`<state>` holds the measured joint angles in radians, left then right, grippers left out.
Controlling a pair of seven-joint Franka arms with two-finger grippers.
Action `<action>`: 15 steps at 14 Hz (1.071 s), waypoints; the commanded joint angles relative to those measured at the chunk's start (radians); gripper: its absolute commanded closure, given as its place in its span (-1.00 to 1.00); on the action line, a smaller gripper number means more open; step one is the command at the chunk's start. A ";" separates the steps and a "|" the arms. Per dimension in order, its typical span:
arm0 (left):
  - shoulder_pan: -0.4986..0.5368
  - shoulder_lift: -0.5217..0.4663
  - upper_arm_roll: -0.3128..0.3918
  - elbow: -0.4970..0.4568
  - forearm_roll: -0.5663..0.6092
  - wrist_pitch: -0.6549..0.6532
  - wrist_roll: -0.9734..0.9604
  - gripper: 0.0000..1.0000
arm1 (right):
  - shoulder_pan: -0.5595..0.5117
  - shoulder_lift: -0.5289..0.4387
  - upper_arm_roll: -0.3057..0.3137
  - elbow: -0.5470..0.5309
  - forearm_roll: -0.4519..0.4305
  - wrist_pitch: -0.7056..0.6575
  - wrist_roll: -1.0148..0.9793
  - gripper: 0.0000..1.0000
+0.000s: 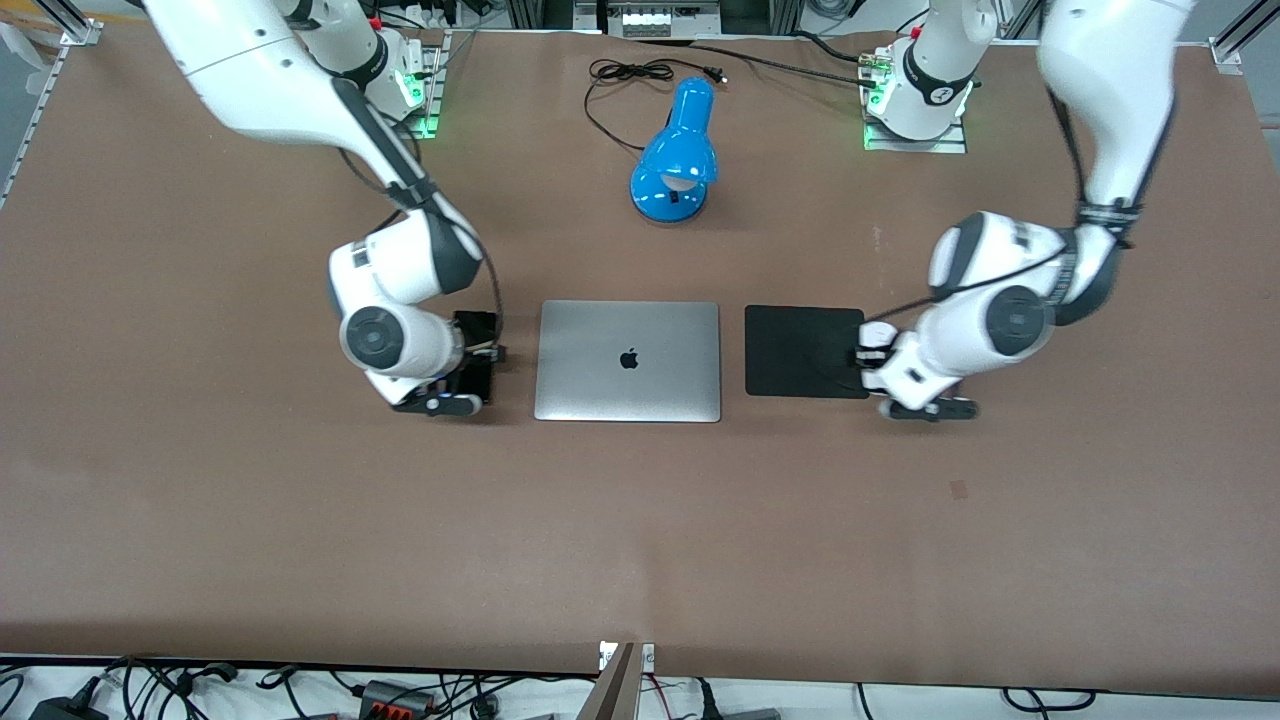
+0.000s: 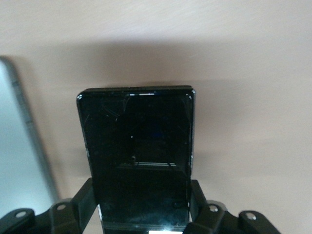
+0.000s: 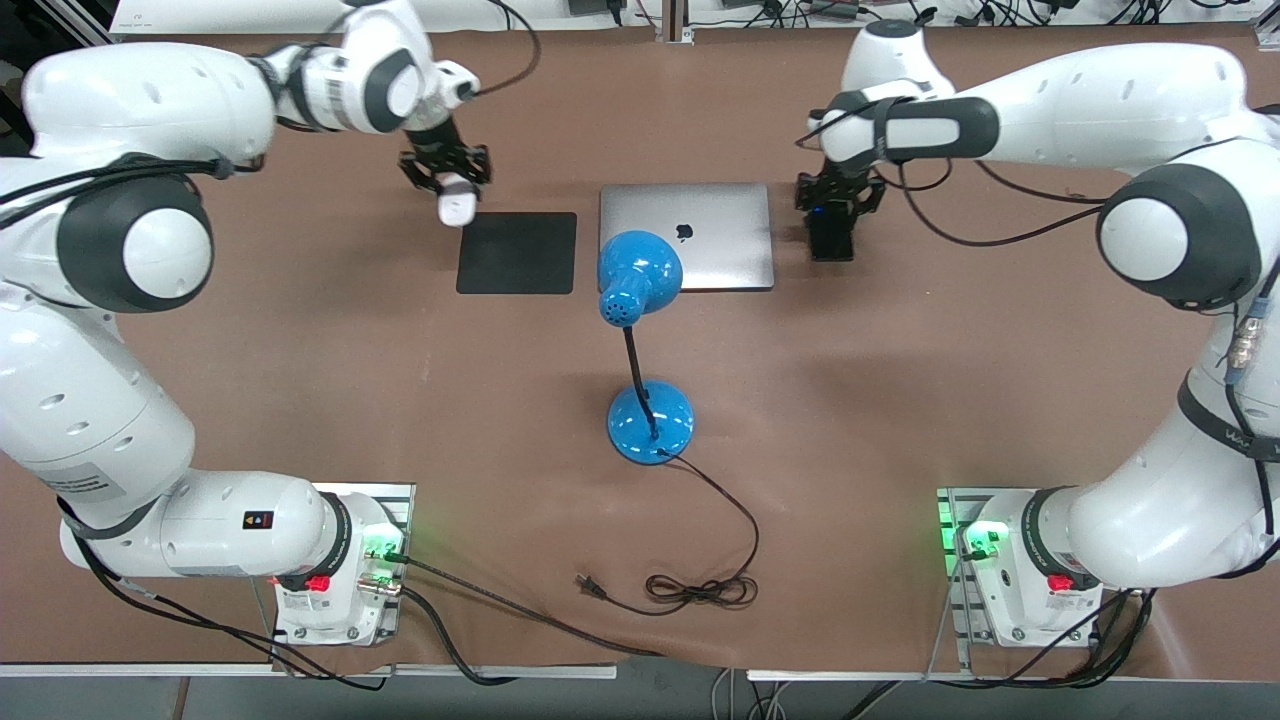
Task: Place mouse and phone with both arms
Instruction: 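Carry the phone beside the laptop while the left gripper carries the mouse, then lower the phone and mouse, open both grippers onto table and pad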
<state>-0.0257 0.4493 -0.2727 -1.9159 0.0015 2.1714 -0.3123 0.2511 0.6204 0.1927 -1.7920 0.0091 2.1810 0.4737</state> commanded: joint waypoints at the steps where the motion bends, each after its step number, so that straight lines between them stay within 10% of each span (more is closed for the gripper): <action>1: -0.043 0.049 -0.002 0.003 0.009 0.056 -0.040 0.32 | 0.039 0.031 -0.006 0.010 0.017 0.031 0.039 0.55; 8: -0.071 0.075 0.000 -0.123 0.009 0.300 -0.044 0.34 | 0.056 0.061 -0.006 0.008 0.017 0.062 0.068 0.53; 9: -0.071 0.081 0.001 -0.123 0.009 0.300 -0.044 0.34 | 0.054 0.061 -0.006 0.008 0.017 0.056 0.069 0.07; 10: -0.072 0.085 0.001 -0.123 0.009 0.303 -0.044 0.34 | 0.053 0.056 -0.007 0.010 0.017 0.054 0.081 -0.99; 15: -0.071 0.092 0.001 -0.124 0.009 0.306 -0.044 -0.18 | 0.046 -0.051 -0.007 0.039 0.011 -0.007 0.069 -1.00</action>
<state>-0.0981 0.5446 -0.2727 -2.0330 0.0015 2.4621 -0.3477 0.2949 0.6407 0.1905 -1.7596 0.0141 2.2251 0.5418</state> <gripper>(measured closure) 0.383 0.000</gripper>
